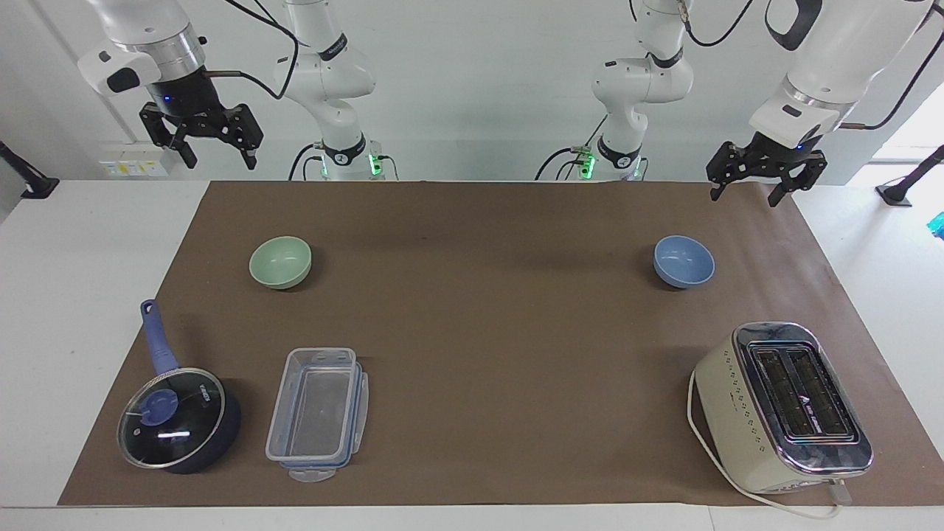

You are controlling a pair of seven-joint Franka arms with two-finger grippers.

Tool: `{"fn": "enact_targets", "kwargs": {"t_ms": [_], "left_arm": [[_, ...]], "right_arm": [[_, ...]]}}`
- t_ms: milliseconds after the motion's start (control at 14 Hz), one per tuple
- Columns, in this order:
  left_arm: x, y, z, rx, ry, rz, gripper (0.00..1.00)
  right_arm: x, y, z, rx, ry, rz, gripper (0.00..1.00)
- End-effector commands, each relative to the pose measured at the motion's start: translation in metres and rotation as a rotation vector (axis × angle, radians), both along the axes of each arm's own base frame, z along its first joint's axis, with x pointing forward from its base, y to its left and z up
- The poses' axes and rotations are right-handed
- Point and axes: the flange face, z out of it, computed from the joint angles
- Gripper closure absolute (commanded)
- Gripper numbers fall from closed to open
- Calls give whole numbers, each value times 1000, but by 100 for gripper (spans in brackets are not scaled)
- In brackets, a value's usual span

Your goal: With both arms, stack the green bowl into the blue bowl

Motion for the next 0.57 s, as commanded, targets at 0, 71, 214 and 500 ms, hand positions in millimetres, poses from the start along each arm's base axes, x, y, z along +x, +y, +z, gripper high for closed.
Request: {"fn": "enact_targets", "kwargs": {"t_ms": [0, 71, 214, 500], "left_arm": [[-7, 2, 0, -10, -2, 0, 0], [-7, 2, 0, -11, -3, 0, 0], [-7, 2, 1, -11, -3, 6, 0], [-6, 2, 0, -11, -3, 14, 0]], "right_arm": [[-5, -2, 1, -9, -7, 13, 0], [-5, -2, 1, -9, -7, 13, 0], [-5, -2, 1, -9, -7, 13, 0], [-5, -2, 1, -9, -7, 13, 0]]}}
